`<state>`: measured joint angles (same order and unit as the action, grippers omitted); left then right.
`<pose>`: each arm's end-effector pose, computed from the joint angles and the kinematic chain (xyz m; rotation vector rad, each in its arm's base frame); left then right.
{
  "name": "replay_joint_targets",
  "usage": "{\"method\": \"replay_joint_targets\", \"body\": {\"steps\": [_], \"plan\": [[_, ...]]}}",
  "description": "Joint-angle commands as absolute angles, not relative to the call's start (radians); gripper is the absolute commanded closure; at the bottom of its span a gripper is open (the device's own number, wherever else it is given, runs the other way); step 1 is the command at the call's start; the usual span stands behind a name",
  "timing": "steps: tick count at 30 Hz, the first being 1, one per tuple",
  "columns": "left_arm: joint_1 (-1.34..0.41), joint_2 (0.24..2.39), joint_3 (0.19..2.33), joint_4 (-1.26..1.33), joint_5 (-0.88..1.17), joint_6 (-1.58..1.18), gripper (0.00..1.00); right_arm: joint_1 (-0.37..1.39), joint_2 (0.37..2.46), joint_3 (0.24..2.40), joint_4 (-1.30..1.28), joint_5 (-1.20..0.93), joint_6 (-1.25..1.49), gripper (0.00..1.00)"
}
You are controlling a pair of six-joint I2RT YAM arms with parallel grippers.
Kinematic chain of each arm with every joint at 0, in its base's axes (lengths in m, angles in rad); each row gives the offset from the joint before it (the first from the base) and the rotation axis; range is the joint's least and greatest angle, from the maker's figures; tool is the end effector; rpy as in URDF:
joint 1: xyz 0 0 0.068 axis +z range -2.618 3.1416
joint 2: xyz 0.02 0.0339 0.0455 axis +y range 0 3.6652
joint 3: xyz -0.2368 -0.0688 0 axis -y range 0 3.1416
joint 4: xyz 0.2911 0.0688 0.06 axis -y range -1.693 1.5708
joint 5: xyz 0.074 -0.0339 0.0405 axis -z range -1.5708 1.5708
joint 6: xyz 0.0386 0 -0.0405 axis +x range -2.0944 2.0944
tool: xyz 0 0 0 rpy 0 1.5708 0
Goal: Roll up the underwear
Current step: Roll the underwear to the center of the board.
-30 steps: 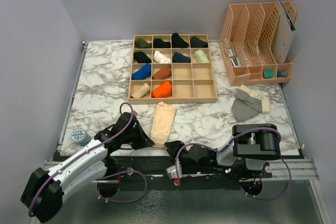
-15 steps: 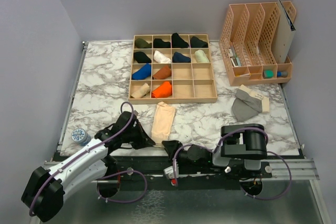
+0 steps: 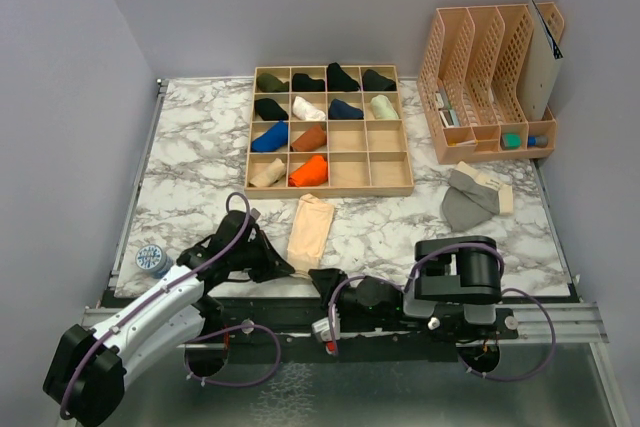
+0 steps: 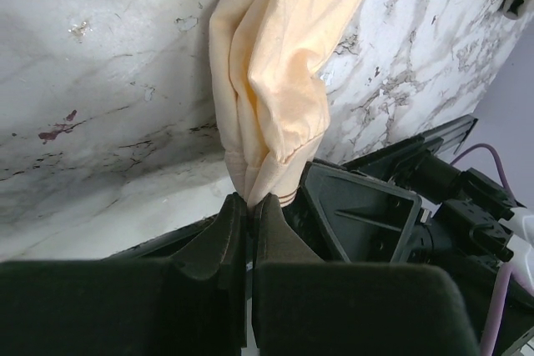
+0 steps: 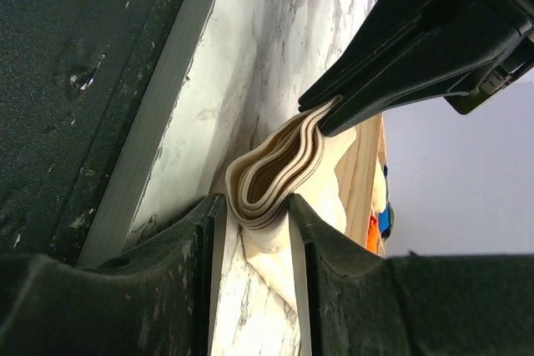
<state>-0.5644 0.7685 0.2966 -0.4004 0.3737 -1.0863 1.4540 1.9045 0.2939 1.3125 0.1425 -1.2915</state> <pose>0.1674 -0.1226 0.1150 -0.5227 2.6857 -1.0804 0.0349 0.2508 0.0110 -1.8075 0.4629 -0.0208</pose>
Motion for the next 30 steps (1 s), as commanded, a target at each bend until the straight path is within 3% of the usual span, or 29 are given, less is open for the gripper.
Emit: {"method": "replay_joint_targets", "body": {"steps": [1, 9, 14, 20, 22, 23, 27, 30], "plan": [[-0.556, 0.757, 0.303, -0.411, 0.395, -1.072, 1.0, 1.463, 1.94, 0.308, 1.392, 0.163, -1.286, 0.61], [-0.555, 0.73, 0.272, -0.411, 0.397, -1.088, 1.0, 1.463, 1.979, 0.35, 1.416, 0.187, -1.308, 0.66], [-0.555, 0.723, 0.268, -0.419, 0.391, -1.087, 1.0, 1.462, 1.991, 0.359, 1.434, 0.2, -1.315, 0.74], [-0.555, 0.725, 0.279, -0.454, 0.361, -1.07, 1.0, 1.462, 1.974, 0.338, 1.481, 0.255, -1.295, 0.98], [-0.555, 0.722, 0.278, -0.457, 0.345, -1.076, 1.0, 1.462, 1.947, 0.331, 1.502, 0.268, -1.234, 0.99], [-0.555, 0.719, 0.28, -0.466, 0.329, -1.081, 0.93, 1.462, 1.925, 0.329, 1.491, 0.271, -1.189, 0.99], [-0.555, 0.689, 0.277, -0.478, 0.283, -1.105, 0.45, 1.462, 1.792, 0.35, 1.223, 0.22, -1.03, 1.0], [-0.555, 0.667, 0.277, -0.489, 0.259, -1.115, 0.29, 1.462, 1.726, 0.351, 1.095, 0.178, -0.923, 0.99]]}}
